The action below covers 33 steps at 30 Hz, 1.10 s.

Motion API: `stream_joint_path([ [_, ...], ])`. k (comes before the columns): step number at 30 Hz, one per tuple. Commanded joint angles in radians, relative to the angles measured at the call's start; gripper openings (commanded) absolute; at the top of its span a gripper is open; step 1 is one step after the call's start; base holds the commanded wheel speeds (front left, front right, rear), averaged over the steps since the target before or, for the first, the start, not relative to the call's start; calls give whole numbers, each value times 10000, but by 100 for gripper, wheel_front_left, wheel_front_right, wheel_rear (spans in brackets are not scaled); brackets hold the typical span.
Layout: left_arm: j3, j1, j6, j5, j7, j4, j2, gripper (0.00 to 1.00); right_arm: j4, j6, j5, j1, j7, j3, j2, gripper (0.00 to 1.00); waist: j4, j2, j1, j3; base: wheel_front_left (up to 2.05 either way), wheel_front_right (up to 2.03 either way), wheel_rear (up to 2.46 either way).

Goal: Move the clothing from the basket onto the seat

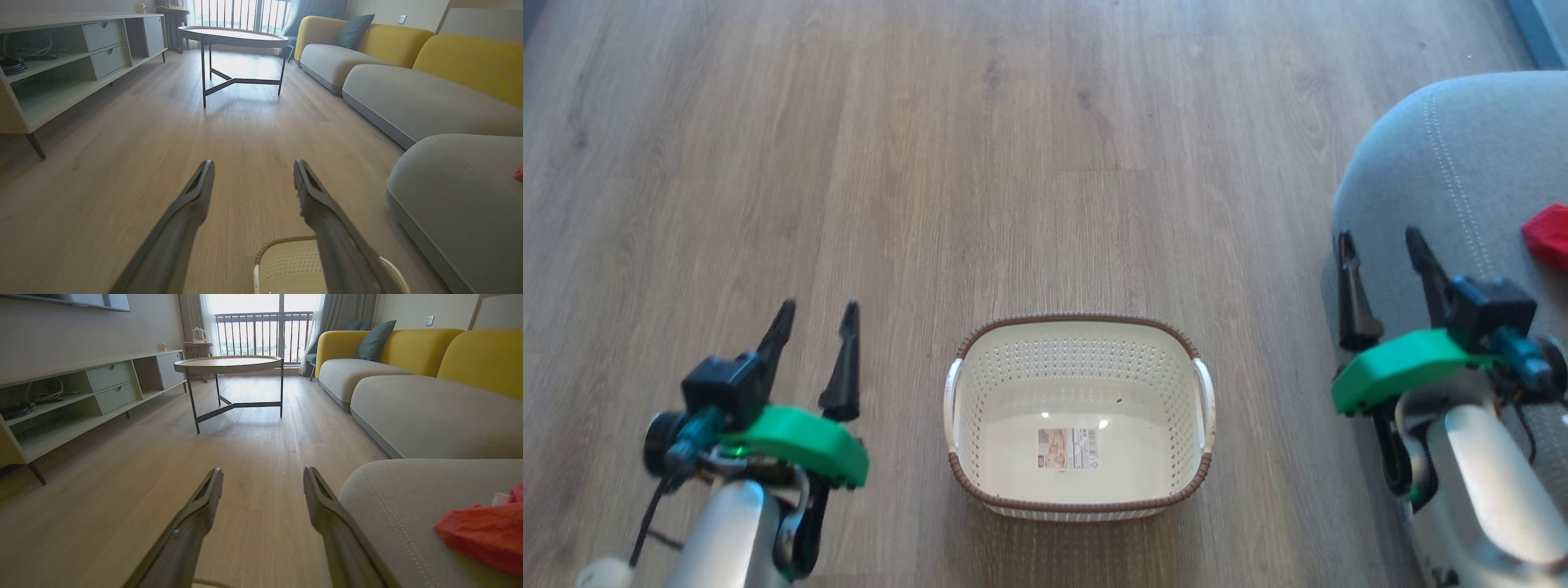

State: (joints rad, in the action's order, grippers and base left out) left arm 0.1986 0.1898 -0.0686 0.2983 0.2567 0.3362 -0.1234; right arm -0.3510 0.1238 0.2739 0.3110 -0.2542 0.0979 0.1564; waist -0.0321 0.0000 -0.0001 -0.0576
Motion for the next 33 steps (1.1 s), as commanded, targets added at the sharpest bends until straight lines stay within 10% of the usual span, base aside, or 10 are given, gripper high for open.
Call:
stream_joint_path([
  [1,-561,197,101,-122,51,-411,-38,100,373,69,-33,15,-76,58,-79,100,57,0,1,5,0,0,0],
  [33,-2776,-1648,134,-1233,51,-877,727,100,955,69,-799,-2147,-76,-17,-830,100,454,0,1,182,0,0,0],
])
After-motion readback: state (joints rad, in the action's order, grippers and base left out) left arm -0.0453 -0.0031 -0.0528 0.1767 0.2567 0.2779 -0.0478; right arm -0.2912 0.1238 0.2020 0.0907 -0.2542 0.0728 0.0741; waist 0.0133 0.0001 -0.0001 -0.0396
